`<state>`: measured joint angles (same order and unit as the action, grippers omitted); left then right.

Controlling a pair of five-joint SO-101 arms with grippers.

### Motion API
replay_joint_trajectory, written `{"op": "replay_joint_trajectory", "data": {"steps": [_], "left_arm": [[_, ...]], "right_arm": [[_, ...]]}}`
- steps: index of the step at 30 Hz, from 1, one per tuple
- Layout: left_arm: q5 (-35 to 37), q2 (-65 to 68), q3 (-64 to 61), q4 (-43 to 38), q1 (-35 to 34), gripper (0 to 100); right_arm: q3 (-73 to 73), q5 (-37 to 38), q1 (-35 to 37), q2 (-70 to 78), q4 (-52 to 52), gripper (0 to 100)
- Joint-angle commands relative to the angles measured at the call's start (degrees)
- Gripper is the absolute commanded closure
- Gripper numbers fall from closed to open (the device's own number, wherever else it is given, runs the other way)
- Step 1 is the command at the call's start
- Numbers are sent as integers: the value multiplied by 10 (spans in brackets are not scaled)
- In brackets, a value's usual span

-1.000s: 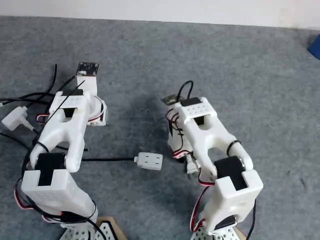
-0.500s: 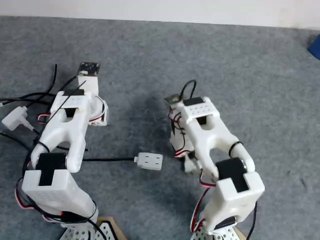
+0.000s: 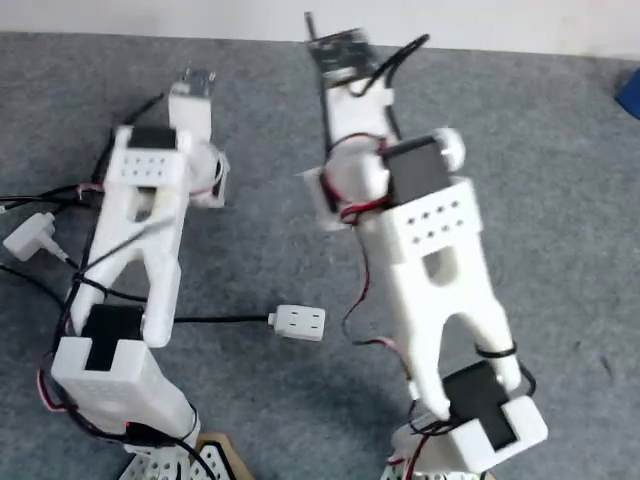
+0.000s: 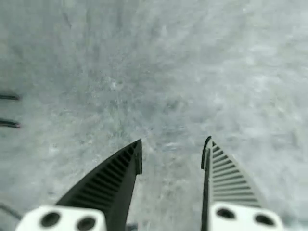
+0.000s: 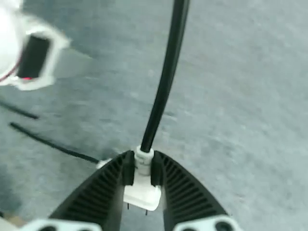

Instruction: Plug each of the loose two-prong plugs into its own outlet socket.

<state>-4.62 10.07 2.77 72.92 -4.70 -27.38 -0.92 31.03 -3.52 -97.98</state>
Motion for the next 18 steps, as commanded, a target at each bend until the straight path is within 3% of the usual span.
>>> {"op": "replay_joint_trajectory", "data": {"steps": [1,3,7,11,18], "left_arm": [[-40,-10,253,240,20,750],[-56,-22,337,305,15,712],[-90,-153,311,300,-16,698],[-145,-344,109,289,-16,697],[-149,-711,-285,127,-28,697]], "right_arm": [[-31,-4,59,-20,30,992],[-33,3,72,-24,65,992],[-30,10,66,-25,166,992],[71,-30,57,-26,315,992],[383,-33,79,-31,540,992]]}}
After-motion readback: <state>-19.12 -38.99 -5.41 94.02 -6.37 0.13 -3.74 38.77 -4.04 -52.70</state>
